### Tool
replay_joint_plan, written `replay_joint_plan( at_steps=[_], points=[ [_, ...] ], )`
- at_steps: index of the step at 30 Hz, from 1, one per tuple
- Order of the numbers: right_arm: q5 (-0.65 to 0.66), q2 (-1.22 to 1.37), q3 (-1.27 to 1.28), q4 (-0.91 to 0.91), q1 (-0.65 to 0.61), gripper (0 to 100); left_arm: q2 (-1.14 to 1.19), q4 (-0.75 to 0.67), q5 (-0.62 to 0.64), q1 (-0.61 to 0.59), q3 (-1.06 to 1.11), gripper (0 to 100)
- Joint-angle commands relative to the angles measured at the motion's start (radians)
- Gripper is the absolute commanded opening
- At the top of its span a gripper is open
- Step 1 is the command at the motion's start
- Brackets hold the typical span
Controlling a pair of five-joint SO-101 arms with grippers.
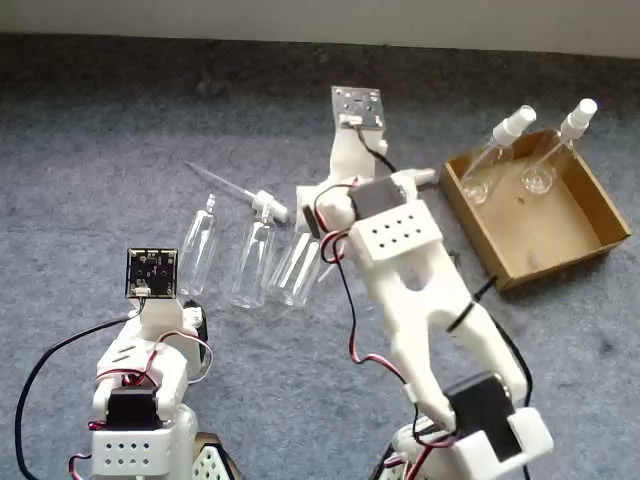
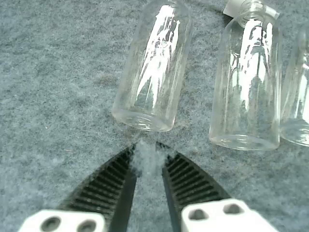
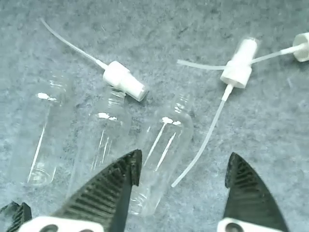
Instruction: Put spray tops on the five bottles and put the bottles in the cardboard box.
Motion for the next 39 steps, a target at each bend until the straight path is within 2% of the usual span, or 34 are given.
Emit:
replay_joint_plan(
  at_steps=[1,16,30,39],
  points=[
    [-0.072,0.067,-0.105,0.007,-0.058,24.9,-0.008,-0.02,0.006,-0.005,-0.035,1],
    [-0.272,0.363,-0.185,-0.002,-0.071,24.9,-0.008,-0.02,0.006,-0.002,-0.033,1],
    [-0.272,0.486,-0.185,0.005,-0.054,25.0,-0.008,-0.017,0.006,-0.002,-0.031,1],
    [-0.27,0.406,-0.185,0.114,-0.013,24.8,-0.008,-0.018,0.006,-0.002,-0.031,1]
  ],
)
